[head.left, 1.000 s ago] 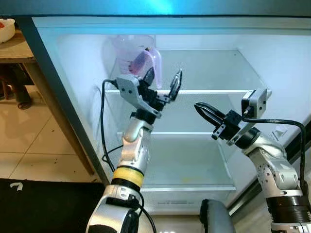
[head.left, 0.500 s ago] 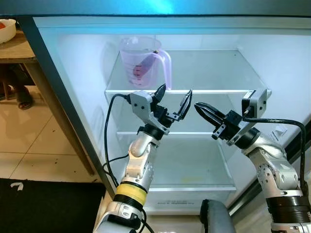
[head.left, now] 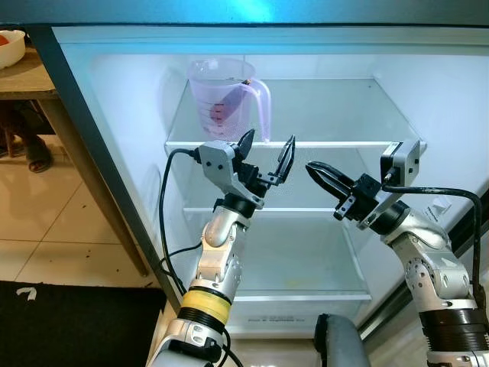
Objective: Restocking fridge
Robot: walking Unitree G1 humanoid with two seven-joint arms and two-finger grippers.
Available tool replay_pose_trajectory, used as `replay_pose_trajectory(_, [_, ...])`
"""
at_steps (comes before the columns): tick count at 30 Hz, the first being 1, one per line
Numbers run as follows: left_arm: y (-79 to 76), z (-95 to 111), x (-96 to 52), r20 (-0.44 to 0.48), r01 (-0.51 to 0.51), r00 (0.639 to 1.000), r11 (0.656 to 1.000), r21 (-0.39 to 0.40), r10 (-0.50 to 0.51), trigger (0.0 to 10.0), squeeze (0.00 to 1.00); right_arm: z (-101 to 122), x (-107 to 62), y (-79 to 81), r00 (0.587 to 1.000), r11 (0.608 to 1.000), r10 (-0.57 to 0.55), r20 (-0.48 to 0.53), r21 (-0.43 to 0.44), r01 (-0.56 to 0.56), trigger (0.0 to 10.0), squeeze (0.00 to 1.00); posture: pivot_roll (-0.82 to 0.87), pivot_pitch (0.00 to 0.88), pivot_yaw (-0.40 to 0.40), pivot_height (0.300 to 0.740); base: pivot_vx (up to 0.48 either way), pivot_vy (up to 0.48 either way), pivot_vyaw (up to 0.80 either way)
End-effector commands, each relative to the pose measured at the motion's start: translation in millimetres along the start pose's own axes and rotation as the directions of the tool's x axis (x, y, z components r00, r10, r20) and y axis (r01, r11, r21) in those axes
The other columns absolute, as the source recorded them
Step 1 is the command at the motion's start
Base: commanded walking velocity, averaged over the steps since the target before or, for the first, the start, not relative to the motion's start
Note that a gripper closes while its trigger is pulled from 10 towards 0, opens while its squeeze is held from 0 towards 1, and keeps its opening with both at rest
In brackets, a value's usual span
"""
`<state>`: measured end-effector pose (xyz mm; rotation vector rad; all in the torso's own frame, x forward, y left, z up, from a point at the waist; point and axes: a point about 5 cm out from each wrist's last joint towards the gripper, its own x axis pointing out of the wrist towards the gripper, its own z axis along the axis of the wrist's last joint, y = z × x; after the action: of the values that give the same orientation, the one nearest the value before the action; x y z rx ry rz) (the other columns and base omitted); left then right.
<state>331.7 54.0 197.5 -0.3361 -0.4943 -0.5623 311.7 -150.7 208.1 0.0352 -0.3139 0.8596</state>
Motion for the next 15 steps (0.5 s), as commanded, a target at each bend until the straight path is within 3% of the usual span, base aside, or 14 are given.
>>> replay_pose_trajectory(1, [-17.6, -7, 1.8, 0.011, -0.012, 1.000, 0.995, -0.095, 0.013, 10.0, 0.00, 0, -1.5, 2.0, 1.000, 1.000, 0.012, -0.009, 0.003, -0.012, 10.0, 0.00, -0.06, 0.051, -0.013, 0.420, 0.000, 0.000, 0.00])
replay_pose_trajectory(3, [-12.7, -8, -1.3, 0.021, -0.090, 0.995, 0.984, -0.153, 0.094, 10.0, 0.00, -1, -1.6, 2.0, 1.000, 1.000, 0.013, -0.011, 0.003, -0.013, 10.0, 0.00, -0.06, 0.051, -0.013, 0.420, 0.000, 0.000, 0.00])
replay_pose_trajectory(7, [-10.2, -7, -4.7, 0.032, -0.137, 0.989, 0.976, -0.170, 0.144, 10.0, 0.00, -1, -1.8, 1.9, 1.000, 1.000, 0.013, -0.012, 0.002, -0.013, 10.0, 0.00, -0.06, 0.051, -0.014, 0.420, 0.000, 0.000, 0.00])
replay_pose_trajectory(11, [-14.3, -7, -13.5, 0.049, -0.176, 0.982, 0.978, -0.113, 0.182, 10.0, 0.00, 0, -1.7, 1.2, 1.000, 1.000, 0.016, -0.014, 0.001, -0.016, 10.0, 0.00, -0.06, 0.052, -0.017, 0.420, 0.000, 0.000, 0.00])
replay_pose_trajectory(15, [-18.6, -3, -15.9, 0.067, -0.149, 0.986, 0.987, -0.067, 0.154, 10.0, 0.00, 0, -1.2, 1.1, 1.000, 1.000, 0.021, -0.015, 0.002, -0.021, 10.0, 0.00, -0.05, 0.053, -0.019, 0.420, 0.000, 0.000, 0.00])
